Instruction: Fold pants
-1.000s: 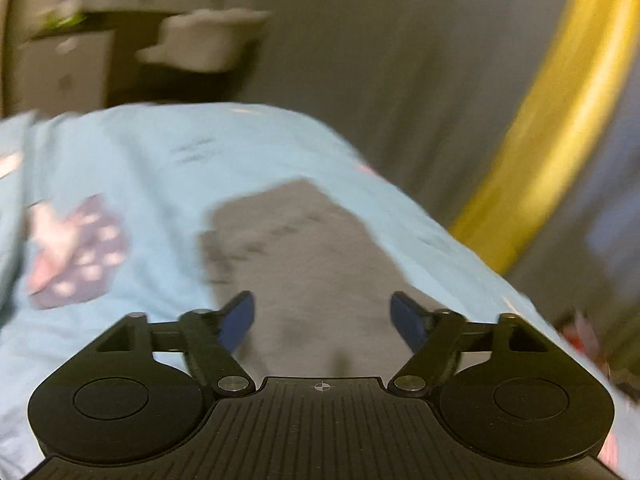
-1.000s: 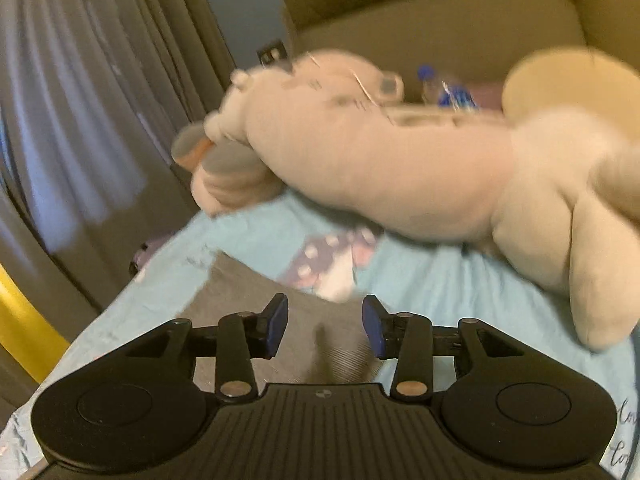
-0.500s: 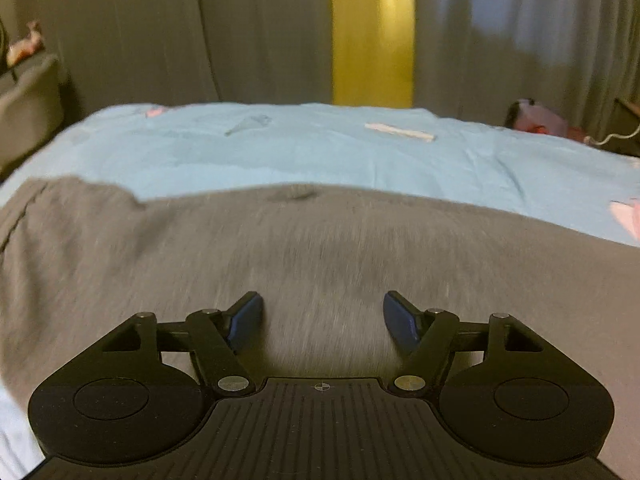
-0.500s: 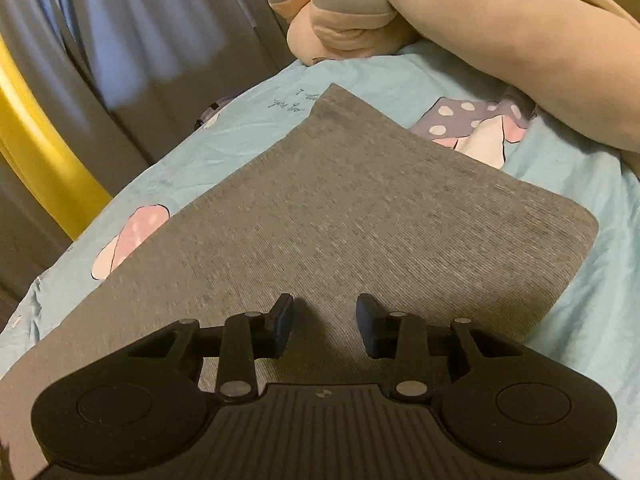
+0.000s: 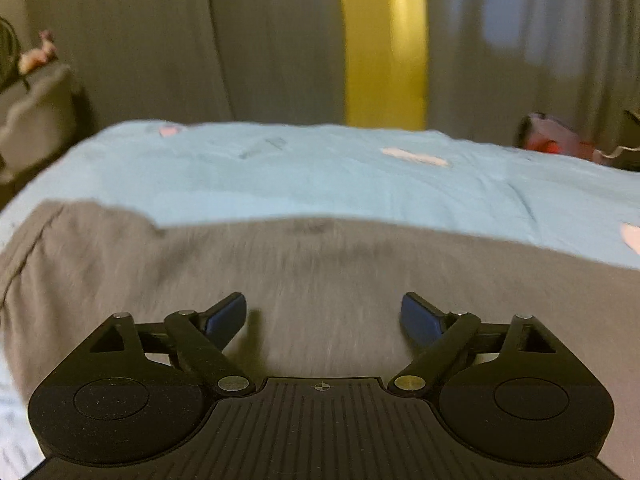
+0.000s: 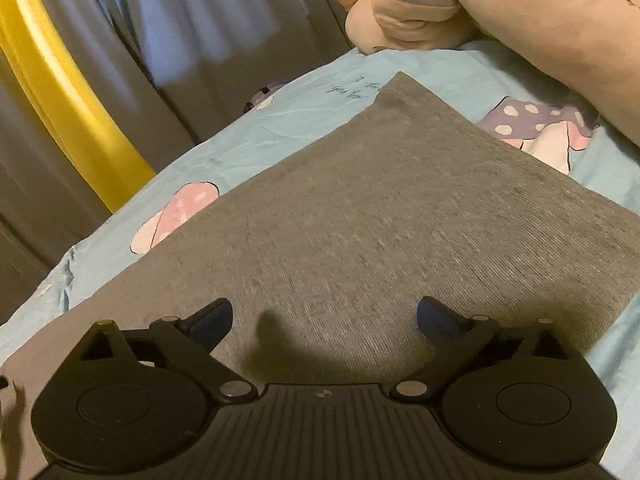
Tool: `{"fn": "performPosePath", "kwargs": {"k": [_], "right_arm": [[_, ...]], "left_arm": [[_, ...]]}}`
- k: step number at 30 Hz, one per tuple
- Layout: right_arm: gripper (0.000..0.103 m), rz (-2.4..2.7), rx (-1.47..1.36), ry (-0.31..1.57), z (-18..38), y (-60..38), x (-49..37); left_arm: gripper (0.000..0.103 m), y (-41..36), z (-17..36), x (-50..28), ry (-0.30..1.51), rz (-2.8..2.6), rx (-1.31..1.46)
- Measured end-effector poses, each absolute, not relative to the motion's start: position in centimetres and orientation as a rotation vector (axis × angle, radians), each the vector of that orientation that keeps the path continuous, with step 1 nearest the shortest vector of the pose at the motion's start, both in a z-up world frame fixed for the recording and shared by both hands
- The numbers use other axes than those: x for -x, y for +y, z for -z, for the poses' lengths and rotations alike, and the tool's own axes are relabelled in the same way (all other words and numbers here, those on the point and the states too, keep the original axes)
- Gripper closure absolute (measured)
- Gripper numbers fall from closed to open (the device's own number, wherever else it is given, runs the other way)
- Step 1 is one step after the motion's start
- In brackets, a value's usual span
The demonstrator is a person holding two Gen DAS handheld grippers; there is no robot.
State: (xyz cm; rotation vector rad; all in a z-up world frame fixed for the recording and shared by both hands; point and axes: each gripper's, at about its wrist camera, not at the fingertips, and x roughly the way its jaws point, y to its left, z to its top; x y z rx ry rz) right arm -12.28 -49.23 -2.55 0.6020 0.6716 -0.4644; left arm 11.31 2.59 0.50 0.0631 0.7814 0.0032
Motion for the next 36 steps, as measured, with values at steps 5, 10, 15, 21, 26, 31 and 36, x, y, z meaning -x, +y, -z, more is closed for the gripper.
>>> {"fn": "performPosePath", "kwargs": {"k": [5,10,15,21,26,31,36], "right_arm": [[0.005,0.410,-0.940,0.466,3.1,-52.0,17.3],[0.035,0.437,-1.190,0.286,4.5,-54.5,23.7],[0.073,0.643,-1.181,0.234,4.4,-55.3,28.2],[0.073,0.647,-1.188,0.247,5.2,-55.2,29.0],[0.056,0.604,-1.174,0.262,5.3,-56.3,27.7],[0.054,0.617,-1.212,0.220,6.0,-57.5,27.5],[0.058,0.598,-1.196,0.202,6.0,-58.6,26.9]], "left_arm": [[0.008,5.7,0.0,-6.6,0.857,-0.006,-0.012],[0.007,6.7,-0.2,-3.7,0.862,-0.009,0.164],[0.006,6.0,0.3,-4.0,0.862,-0.041,0.117],[0.006,6.4,0.9,-4.4,0.882,-0.089,0.133],[0.006,5.7,1.1,-4.4,0.892,-0.101,0.080],[0.006,5.1,1.3,-4.6,0.895,-0.114,0.041],[0.005,4.9,1.5,-4.7,0.896,-0.119,0.024]]}}
